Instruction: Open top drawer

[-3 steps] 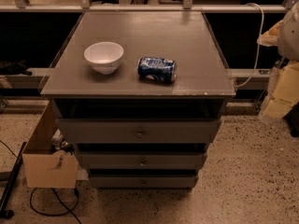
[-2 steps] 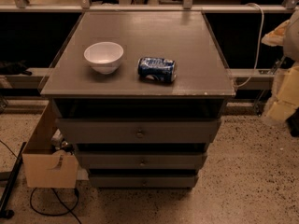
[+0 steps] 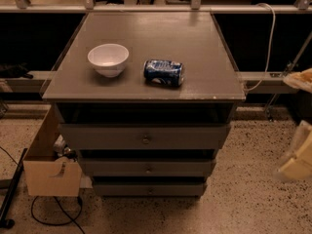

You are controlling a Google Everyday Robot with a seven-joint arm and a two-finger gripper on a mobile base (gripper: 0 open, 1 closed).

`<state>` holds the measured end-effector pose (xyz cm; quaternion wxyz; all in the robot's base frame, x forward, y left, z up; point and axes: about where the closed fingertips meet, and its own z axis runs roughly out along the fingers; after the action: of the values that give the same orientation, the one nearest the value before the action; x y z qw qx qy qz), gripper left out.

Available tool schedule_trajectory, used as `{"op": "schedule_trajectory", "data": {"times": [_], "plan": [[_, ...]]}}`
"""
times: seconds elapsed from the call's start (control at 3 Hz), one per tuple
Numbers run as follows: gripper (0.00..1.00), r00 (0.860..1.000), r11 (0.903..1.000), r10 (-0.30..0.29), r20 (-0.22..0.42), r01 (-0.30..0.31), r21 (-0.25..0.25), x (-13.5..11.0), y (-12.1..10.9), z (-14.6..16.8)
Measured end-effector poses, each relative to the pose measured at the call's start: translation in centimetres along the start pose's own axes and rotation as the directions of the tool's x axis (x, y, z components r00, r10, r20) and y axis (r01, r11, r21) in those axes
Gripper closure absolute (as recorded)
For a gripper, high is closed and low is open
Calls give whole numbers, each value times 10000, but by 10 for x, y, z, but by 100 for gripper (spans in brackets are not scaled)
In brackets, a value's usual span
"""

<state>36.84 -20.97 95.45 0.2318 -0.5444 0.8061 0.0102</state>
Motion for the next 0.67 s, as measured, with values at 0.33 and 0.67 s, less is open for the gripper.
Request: {"op": "schedule_trajectory", "data": {"times": [0.33,0.67], "plan": [[0,9916,9982,286,1264,-216,-568,11,22,24],[0,9462,9850,-331,3218,854,-1500,-11,23,66]]}}
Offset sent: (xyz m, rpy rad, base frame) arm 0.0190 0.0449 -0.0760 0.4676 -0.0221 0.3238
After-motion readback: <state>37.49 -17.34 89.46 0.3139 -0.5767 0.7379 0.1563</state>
